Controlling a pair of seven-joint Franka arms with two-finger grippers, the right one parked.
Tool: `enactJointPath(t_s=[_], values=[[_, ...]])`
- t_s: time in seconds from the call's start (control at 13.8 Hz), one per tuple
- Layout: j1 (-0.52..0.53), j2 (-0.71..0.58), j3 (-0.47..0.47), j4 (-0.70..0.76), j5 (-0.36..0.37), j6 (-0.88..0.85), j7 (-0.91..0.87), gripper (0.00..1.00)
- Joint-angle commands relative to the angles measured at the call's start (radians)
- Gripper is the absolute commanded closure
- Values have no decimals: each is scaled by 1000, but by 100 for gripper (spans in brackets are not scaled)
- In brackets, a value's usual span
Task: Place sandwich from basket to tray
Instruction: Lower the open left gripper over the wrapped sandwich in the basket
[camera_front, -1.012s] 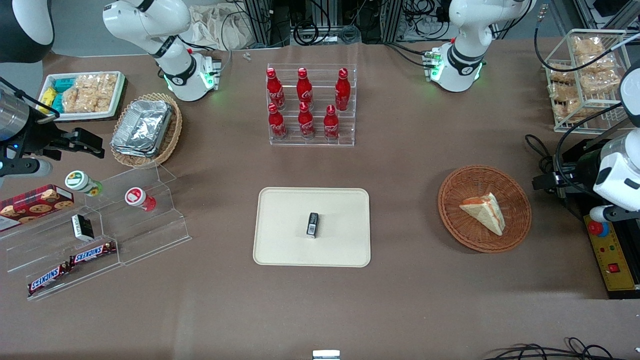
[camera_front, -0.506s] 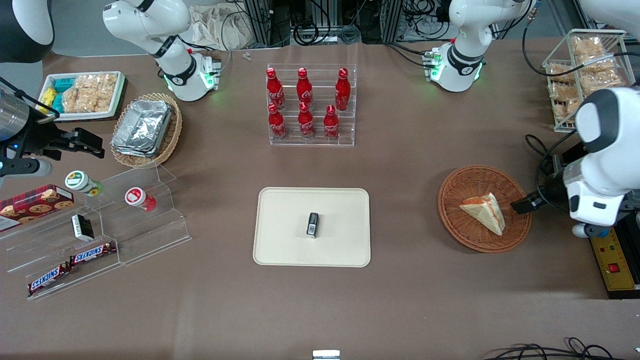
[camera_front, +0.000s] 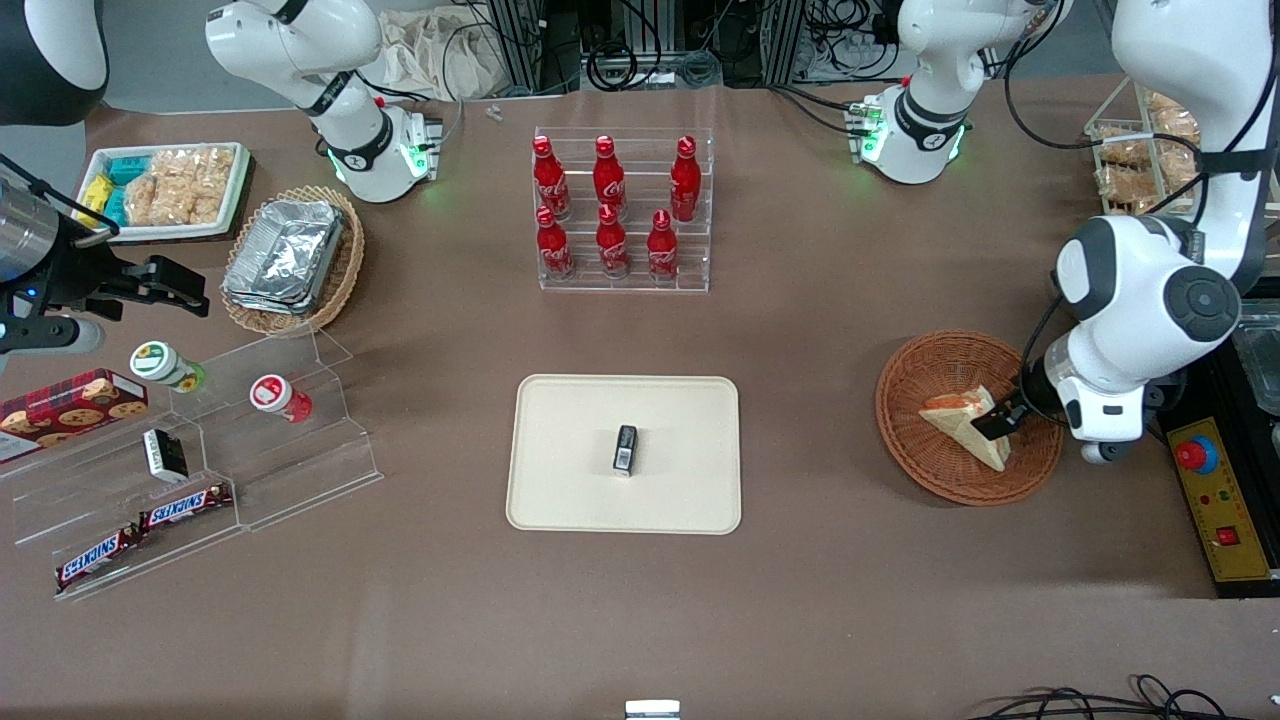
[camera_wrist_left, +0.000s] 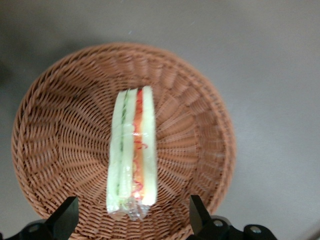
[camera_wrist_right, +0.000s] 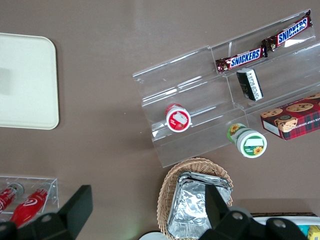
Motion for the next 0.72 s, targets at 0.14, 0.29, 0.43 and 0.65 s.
enactJointPath(t_s=[0.14, 0.29, 0.43, 0.65], values=[[15, 29, 4, -56, 1, 55, -33, 0], [18, 57, 6, -65, 1, 85, -35, 0], [18, 80, 6, -68, 1, 105, -38, 0], [15, 107, 6, -65, 3, 116, -49, 6]])
